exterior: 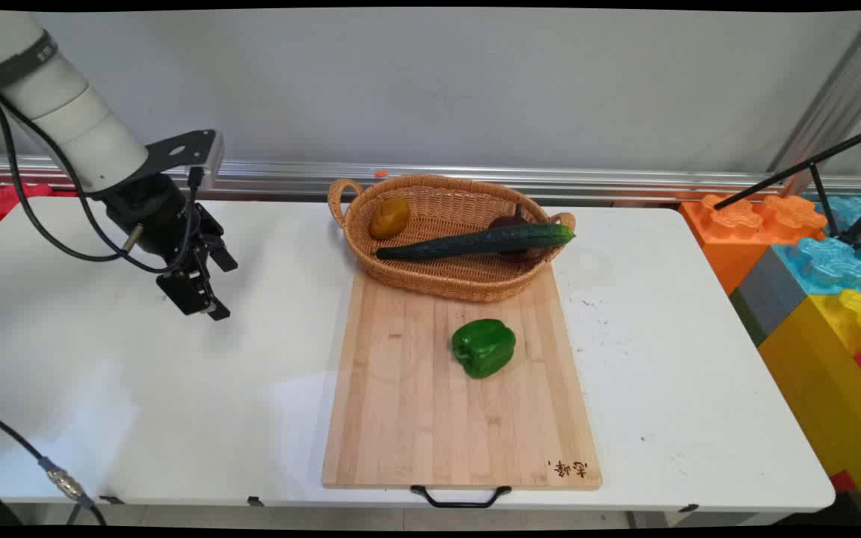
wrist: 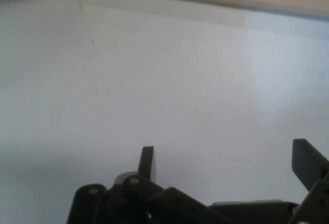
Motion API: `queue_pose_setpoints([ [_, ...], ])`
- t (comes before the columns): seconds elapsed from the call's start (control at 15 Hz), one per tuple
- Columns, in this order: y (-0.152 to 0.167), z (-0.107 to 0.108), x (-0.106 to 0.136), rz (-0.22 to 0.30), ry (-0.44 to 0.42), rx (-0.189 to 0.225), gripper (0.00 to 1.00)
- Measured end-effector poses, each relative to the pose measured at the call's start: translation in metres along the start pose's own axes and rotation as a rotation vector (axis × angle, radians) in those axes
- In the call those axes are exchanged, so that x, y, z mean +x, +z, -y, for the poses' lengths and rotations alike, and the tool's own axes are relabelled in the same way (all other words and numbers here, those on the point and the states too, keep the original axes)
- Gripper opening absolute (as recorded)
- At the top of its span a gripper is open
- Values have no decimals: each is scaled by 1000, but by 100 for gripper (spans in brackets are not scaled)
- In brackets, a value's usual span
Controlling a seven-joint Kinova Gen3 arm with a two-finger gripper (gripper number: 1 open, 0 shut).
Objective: Pick up the potato from the vegetable basket
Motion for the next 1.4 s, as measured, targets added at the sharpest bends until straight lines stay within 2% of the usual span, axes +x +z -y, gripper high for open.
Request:
queue_pose_setpoints([
  [0.13,-2,3,7,-34,4,1,100],
  [0.33,-5,12,36,-120,5,33,100],
  [0.47,-5,22,64,-169,-1,77,100],
  [0.67,-1,40,107,-209,-12,161,100],
  [0.8,1,49,127,-221,-24,210,100],
  [0.93,8,58,150,-241,-75,265,100],
  [1.07,22,66,167,-245,-126,300,100],
  [1.4,64,91,180,-198,-258,368,100],
])
